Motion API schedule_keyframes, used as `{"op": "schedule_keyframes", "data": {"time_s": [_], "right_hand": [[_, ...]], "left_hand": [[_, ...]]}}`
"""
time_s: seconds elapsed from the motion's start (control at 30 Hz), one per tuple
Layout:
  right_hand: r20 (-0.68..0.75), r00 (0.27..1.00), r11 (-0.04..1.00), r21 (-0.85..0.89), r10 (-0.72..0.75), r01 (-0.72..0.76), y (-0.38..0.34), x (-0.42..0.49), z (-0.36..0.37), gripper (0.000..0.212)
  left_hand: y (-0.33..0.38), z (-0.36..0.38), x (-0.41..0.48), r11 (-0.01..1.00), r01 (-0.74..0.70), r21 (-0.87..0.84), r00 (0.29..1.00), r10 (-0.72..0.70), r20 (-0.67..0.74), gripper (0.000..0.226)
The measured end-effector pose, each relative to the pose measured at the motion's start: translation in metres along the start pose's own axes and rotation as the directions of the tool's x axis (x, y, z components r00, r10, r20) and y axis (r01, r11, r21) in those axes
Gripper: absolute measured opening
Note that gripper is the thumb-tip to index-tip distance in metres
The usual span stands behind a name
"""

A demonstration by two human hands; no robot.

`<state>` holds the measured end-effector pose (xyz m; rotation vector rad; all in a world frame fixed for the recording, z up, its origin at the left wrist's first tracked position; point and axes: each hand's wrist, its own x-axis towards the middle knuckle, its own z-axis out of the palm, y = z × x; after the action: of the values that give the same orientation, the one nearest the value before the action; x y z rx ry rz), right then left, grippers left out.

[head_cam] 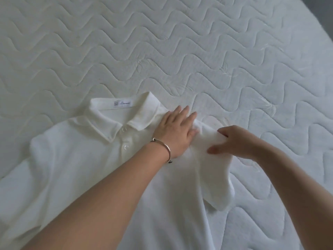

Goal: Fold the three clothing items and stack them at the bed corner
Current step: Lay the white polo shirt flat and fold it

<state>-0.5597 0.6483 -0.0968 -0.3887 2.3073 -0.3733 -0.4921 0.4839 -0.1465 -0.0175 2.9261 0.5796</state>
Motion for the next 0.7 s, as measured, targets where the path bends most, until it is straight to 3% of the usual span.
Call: {"op": "schedule_keyframes", "data": {"time_s": [0.07,0.17,0.2,0.27,0.4,0.5,0.6,0.7], "right_hand": [[-0.111,0.993,0.999,0.032,-0.033,0.037,0.013,-0.003,-0.010,0.024],[-0.364,0.931,0.955,0.288,0.042,0.070,0.028,-0.001,-0.015,0.014],[-0.373,0.923,0.928,0.368,0.095,0.053,0.032,-0.001,-0.014,0.010],[-0.265,0.954,0.886,0.463,0.138,0.000,0.043,-0.008,-0.007,0.023],[0.062,0.994,0.915,0.390,0.086,-0.104,0.060,-0.024,-0.002,0.035],[-0.016,0.996,0.857,0.511,0.091,-0.070,0.072,-0.022,-0.007,0.029],[-0.128,0.982,0.724,0.689,0.140,-0.013,0.075,-0.016,-0.009,0.026],[-0.278,0.934,0.767,0.642,0.224,0.007,0.076,-0.003,-0.006,0.020]], "left_hand": [[0.004,0.009,0.007,0.994,0.092,0.056,0.992,-0.096,0.084,0.057],[0.006,0.012,0.015,0.992,0.128,0.012,0.990,-0.128,0.053,0.057],[0.008,0.011,0.018,0.990,0.140,-0.033,0.989,-0.138,0.053,0.053],[0.009,0.009,0.024,0.981,0.163,-0.102,0.987,-0.162,0.018,0.044],[0.003,0.007,0.039,0.992,0.078,-0.097,0.991,-0.087,-0.099,0.028],[0.000,0.001,0.047,0.997,-0.040,-0.071,0.979,0.025,-0.203,0.036],[0.003,-0.011,0.052,0.985,-0.017,-0.170,0.979,-0.018,-0.204,0.019],[0.002,-0.015,0.061,0.988,0.031,-0.150,0.977,-0.061,-0.205,0.019]]}}
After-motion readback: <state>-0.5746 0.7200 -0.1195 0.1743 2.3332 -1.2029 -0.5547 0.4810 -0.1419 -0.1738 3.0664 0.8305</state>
